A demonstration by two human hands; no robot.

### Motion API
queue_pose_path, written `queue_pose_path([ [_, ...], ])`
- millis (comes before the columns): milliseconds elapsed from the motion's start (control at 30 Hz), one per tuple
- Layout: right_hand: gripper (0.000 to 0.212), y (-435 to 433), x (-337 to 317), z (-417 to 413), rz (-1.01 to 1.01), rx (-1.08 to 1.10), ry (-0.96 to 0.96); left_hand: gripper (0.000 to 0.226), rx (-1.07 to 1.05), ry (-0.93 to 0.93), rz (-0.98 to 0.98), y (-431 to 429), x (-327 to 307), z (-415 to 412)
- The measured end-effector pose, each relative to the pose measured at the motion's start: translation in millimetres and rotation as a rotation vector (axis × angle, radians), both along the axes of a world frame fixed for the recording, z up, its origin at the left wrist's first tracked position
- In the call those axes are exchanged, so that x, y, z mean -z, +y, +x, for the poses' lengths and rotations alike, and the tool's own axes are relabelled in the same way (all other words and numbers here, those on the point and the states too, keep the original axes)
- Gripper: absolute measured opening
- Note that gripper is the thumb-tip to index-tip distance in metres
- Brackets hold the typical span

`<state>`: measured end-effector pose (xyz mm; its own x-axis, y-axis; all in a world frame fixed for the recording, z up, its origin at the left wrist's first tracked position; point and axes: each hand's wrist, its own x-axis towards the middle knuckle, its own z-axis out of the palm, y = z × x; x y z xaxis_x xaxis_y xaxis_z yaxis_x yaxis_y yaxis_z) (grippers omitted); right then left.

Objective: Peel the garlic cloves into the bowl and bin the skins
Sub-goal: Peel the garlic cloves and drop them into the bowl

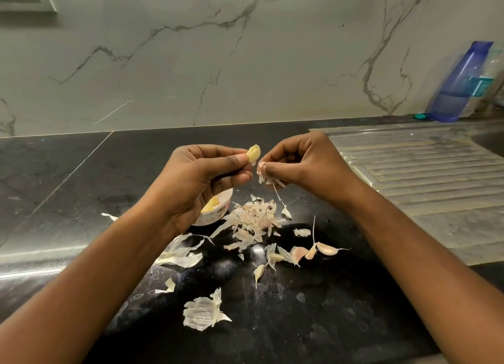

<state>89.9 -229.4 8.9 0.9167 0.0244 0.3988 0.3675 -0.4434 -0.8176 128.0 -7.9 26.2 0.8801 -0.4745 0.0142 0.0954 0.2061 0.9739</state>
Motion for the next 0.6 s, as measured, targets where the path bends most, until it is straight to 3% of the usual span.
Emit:
queue_pose_path([
  [267, 0.017, -2.5, 0.7, -0.6, 0.024, -0.078, 0.027, 0.03, -0.016, 0.021, -0.003, -0.5, -0.8, -0.1],
  [600, 0.014, -5.2, 0.7, 0.9, 0.035, -0.056, 0.063, 0.016, -0.075, -0.119, 0.131, 0.1, 1.3, 1.8],
])
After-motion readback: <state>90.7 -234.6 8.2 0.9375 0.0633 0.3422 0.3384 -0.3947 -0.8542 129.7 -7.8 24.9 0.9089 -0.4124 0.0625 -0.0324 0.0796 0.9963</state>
